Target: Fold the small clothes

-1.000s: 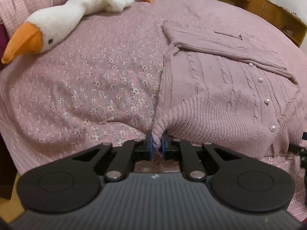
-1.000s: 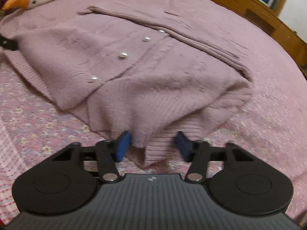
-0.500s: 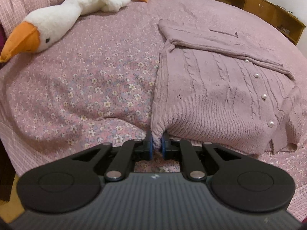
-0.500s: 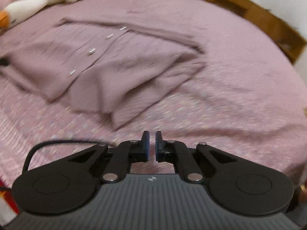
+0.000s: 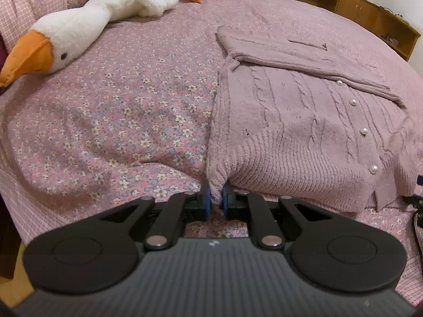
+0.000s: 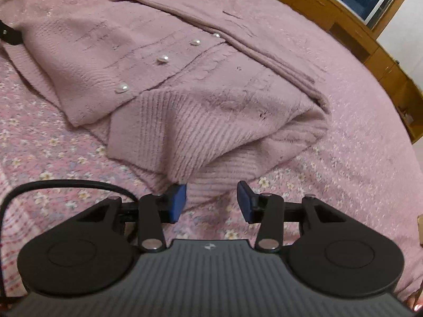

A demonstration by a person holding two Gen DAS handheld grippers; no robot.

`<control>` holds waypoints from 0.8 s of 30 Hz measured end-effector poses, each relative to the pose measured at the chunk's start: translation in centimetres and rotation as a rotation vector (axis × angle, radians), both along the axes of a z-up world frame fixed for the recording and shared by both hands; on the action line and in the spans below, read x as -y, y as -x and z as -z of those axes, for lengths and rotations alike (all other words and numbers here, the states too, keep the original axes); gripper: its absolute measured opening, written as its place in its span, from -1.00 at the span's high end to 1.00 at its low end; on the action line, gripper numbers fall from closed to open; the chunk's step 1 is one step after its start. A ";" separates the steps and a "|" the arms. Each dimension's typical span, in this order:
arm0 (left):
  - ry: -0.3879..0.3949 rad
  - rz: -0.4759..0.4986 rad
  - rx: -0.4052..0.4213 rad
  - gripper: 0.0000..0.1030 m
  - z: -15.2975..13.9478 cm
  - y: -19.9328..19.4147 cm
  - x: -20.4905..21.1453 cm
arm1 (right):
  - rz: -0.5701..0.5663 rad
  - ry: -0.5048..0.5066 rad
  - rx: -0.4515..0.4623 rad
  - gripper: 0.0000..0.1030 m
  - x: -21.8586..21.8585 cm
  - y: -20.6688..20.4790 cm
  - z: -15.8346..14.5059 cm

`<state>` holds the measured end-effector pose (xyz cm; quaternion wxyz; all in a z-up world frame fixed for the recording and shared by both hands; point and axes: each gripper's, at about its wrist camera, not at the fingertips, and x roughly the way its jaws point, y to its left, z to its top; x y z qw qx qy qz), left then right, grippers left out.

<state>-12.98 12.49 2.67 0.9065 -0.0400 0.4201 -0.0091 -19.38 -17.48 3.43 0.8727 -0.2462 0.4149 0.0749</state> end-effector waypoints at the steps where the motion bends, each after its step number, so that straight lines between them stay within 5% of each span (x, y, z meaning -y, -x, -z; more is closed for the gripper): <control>1: 0.000 0.000 -0.001 0.78 0.0 0.0 0.0 | -0.007 0.007 0.010 0.09 -0.1 -0.1 0.1; 3: 0.003 0.001 -0.003 0.78 0.1 -0.1 0.1 | -0.027 0.029 0.026 0.29 -0.6 -0.1 0.4; 6: 0.005 0.002 -0.001 0.78 0.0 -0.1 0.2 | -0.041 0.053 0.044 0.92 -0.8 0.2 0.6; 12: 0.049 0.006 0.009 0.78 -1.1 0.8 0.0 | 0.183 0.042 0.249 0.97 2.7 4.2 -5.2; 17: 0.057 0.017 0.004 0.78 -1.3 1.4 0.1 | 0.305 0.025 0.172 0.97 6.5 6.4 -5.5; 21: 0.064 0.007 -0.009 0.76 -0.9 1.4 0.1 | 0.312 -0.127 0.140 0.89 7.5 6.0 -5.2; 23: 0.074 0.005 -0.007 0.73 -1.0 1.5 0.0 | 0.324 -0.270 0.122 0.53 7.8 4.9 -5.3; 24: 0.078 0.007 -0.005 0.73 -1.1 1.6 -0.1 | 0.333 -0.324 0.110 0.11 7.7 4.6 -5.2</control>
